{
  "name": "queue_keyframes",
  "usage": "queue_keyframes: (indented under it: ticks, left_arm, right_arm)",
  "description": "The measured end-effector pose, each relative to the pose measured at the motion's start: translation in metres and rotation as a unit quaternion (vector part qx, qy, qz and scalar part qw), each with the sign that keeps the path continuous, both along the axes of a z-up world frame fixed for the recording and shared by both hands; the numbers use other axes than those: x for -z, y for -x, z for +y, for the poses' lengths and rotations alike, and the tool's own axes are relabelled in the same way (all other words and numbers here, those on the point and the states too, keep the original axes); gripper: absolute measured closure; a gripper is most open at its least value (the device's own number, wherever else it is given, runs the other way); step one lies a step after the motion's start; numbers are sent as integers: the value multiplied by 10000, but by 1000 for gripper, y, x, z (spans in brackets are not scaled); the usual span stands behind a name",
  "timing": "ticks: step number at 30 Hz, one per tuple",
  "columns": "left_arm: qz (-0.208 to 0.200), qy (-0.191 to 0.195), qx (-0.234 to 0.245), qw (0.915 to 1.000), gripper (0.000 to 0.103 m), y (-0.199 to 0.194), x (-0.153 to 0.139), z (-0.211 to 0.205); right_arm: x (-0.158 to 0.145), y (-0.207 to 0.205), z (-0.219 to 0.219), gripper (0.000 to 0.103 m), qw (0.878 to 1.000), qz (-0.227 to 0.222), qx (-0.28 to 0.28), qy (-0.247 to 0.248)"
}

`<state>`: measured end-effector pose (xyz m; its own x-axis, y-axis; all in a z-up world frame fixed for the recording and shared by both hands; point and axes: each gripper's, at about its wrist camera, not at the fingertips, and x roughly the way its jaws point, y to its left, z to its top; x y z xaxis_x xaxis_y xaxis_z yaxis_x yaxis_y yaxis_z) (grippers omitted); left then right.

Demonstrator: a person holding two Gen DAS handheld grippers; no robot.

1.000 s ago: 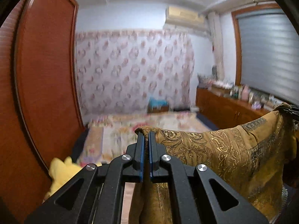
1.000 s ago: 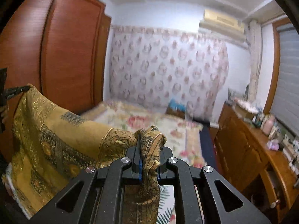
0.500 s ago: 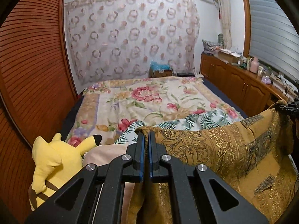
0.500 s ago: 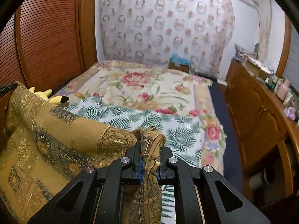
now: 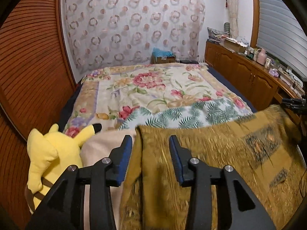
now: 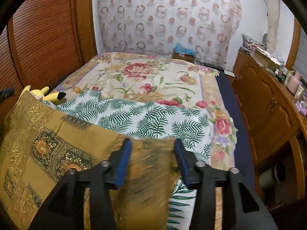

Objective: Fold small clothes

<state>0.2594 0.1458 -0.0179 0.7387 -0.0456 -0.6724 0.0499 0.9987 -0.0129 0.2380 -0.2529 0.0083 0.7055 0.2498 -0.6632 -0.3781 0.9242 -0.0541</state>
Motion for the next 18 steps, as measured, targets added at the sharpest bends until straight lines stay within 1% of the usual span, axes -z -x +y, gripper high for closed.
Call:
queue_keyframes:
  ticks: [1, 2, 4, 6, 8, 12, 14, 18]
  left_arm:
    - [75, 46, 56, 9999, 59, 2, 2, -1]
    - [168, 86, 122, 9997, 47, 8, 6, -1]
    - [250, 92, 104, 9996, 35, 21, 14, -2]
    - [331, 87, 60, 9994, 35, 36, 22, -4]
    - [399, 124, -85, 9991, 35, 49, 29, -1]
    - [420, 173, -270, 9986, 35, 69, 36, 2]
    - [401, 153, -341, 9985, 35, 75, 36, 3]
    - [360, 232, -394, 9983, 35, 82, 37, 5]
  right_arm:
    - [-1, 3, -2, 47, 10000, 14, 27, -55]
    - [1, 5, -3, 47, 9999, 22, 70, -72]
    - [2, 17, -7, 47, 9998, 49, 187, -47]
    - [4, 32, -11, 47, 9997, 72, 140, -163]
    - [7, 47, -15, 47, 9995, 157, 97, -266]
    - [13, 71, -25, 47, 9988, 275, 149, -381]
    - [14, 79, -31, 47, 9985, 301, 212, -399]
    - [14, 88, -44, 47, 9977, 440, 352, -370]
